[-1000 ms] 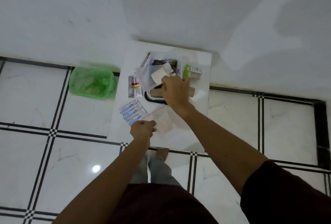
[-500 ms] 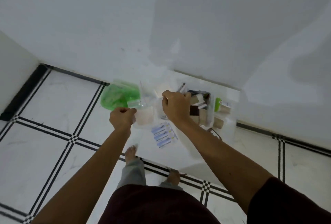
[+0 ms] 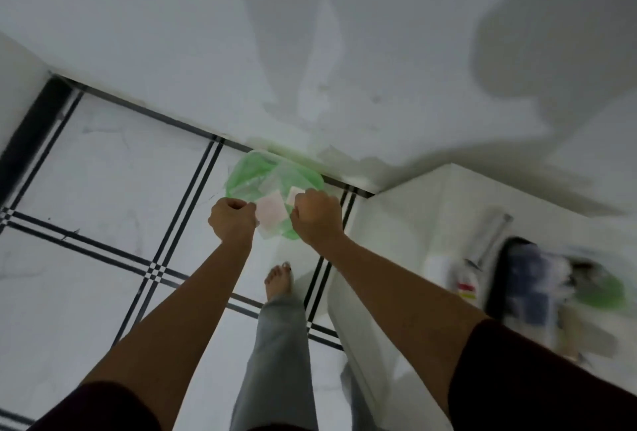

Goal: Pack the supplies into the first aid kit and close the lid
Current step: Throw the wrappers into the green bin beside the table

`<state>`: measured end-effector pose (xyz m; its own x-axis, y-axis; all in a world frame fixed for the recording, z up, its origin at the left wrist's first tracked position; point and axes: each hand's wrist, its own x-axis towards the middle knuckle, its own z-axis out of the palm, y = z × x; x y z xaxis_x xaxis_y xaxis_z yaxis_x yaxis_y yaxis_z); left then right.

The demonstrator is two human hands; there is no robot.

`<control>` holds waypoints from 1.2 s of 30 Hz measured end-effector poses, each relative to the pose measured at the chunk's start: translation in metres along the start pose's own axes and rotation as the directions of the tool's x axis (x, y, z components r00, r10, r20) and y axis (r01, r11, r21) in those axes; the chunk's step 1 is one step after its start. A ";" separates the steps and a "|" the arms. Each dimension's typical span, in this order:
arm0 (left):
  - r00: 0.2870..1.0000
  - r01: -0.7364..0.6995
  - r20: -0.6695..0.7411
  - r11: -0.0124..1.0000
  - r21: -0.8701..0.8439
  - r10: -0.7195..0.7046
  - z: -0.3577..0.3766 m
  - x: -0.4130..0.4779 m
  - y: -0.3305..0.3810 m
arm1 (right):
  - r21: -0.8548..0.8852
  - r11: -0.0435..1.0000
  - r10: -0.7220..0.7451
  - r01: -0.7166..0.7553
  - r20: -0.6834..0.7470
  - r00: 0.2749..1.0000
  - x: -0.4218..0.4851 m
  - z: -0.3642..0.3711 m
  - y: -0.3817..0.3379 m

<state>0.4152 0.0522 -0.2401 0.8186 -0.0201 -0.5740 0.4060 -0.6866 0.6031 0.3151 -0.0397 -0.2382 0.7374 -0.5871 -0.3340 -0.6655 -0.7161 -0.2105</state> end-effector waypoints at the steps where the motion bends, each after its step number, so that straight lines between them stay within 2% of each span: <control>1: 1.000 -0.013 0.010 0.999 0.031 0.012 0.009 0.028 -0.004 | 0.020 0.999 0.026 -0.026 0.002 1.000 0.021 0.018 -0.006; 3: 0.999 -0.003 0.042 0.997 0.079 0.000 0.030 0.089 -0.022 | 0.065 0.996 0.066 -0.069 0.037 0.997 0.062 0.061 -0.012; 9: 0.990 0.031 0.128 0.981 0.192 -0.057 0.086 0.188 -0.064 | 0.128 0.960 0.221 -0.248 0.198 0.955 0.120 0.165 0.007; 12: 0.984 0.059 0.147 0.968 0.246 -0.097 0.110 0.211 -0.083 | 0.165 0.947 0.203 -0.275 0.357 0.912 0.140 0.200 0.011; 14: 0.987 0.020 0.147 0.945 0.326 -0.071 0.113 0.213 -0.085 | 0.172 0.951 0.153 -0.256 0.457 0.876 0.145 0.208 0.010; 16: 0.987 -0.033 0.160 0.926 0.376 -0.030 0.114 0.212 -0.090 | 0.186 0.954 0.125 -0.236 0.468 0.875 0.142 0.215 0.010; 19: 0.967 -0.176 0.245 0.884 0.433 0.073 0.105 0.195 -0.097 | 0.177 0.961 0.128 -0.210 0.387 0.913 0.121 0.210 0.009; 21: 0.932 -0.322 0.299 0.844 0.428 0.204 0.093 0.174 -0.095 | 0.173 0.970 0.114 -0.172 0.300 0.947 0.100 0.190 0.008; 23: 0.883 -0.449 0.340 0.793 0.412 0.323 0.079 0.147 -0.084 | 0.183 0.973 0.101 -0.142 0.215 0.971 0.080 0.158 0.011; 27: 0.796 -0.595 0.393 0.712 0.372 0.460 0.054 0.059 -0.040 | 0.196 0.977 0.072 -0.078 0.035 0.997 0.022 0.077 0.025; 29: 0.720 -0.688 0.428 0.644 0.335 0.546 0.039 -0.004 -0.014 | 0.226 0.973 0.064 -0.044 -0.078 0.995 -0.018 0.035 0.033; 32: 0.601 -0.799 0.436 0.525 0.295 0.670 0.020 -0.092 0.010 | 0.239 0.971 0.060 -0.018 -0.171 0.983 -0.076 -0.017 0.047; 36: 0.464 -0.885 0.422 0.390 0.253 0.779 0.005 -0.200 0.028 | 0.250 0.968 0.087 0.003 -0.348 0.933 -0.151 -0.074 0.075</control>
<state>0.2611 0.0334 -0.1115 0.5243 -0.8510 -0.0307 -0.6693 -0.4341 0.6029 0.1622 -0.0320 -0.1357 0.6703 -0.7421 -0.0101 -0.6715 -0.6006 -0.4341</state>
